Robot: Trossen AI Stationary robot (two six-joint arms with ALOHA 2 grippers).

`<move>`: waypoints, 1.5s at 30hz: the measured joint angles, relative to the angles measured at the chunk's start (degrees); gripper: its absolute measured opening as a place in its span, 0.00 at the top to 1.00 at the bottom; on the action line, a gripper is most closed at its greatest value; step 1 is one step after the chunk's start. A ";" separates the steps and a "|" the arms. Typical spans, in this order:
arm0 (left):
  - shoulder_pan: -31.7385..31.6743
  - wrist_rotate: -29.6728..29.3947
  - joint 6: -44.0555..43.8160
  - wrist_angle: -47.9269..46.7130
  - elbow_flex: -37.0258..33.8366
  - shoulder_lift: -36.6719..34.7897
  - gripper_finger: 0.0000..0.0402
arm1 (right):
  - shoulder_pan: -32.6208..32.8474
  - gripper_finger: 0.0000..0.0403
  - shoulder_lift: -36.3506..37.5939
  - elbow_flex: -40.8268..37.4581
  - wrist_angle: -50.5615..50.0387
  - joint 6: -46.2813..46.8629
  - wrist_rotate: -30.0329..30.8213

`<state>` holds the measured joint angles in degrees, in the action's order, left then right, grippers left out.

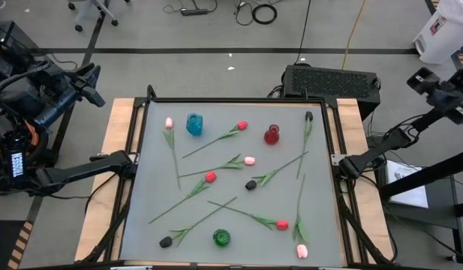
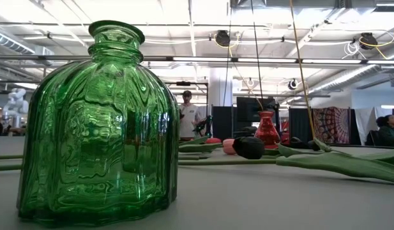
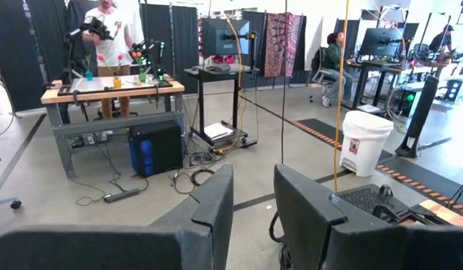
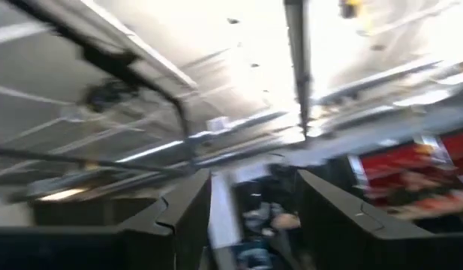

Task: Sort flowers into vase by color
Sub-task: Put the top black tulip into the red vase

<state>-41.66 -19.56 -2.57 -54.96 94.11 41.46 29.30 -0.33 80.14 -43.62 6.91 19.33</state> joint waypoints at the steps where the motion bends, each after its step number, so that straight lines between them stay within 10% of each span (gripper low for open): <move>1: 0.01 0.01 0.00 0.00 0.00 -0.01 0.74 | 0.00 0.54 -0.06 -0.67 0.24 -0.01 2.18; 24: -0.01 0.00 0.00 0.00 0.00 0.00 0.74 | 0.07 0.54 -16.50 -8.20 -0.56 16.38 45.72; 38: 0.01 0.00 0.00 0.00 0.00 0.00 0.74 | 0.07 0.54 -25.71 -8.15 -1.58 22.67 49.55; 45: 0.01 -0.01 0.00 0.00 0.00 0.01 0.74 | 0.07 0.54 -28.86 -8.11 -1.47 23.86 42.12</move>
<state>-41.65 -19.57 -2.57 -54.96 94.11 41.47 29.36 -29.18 72.03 -45.09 30.77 61.45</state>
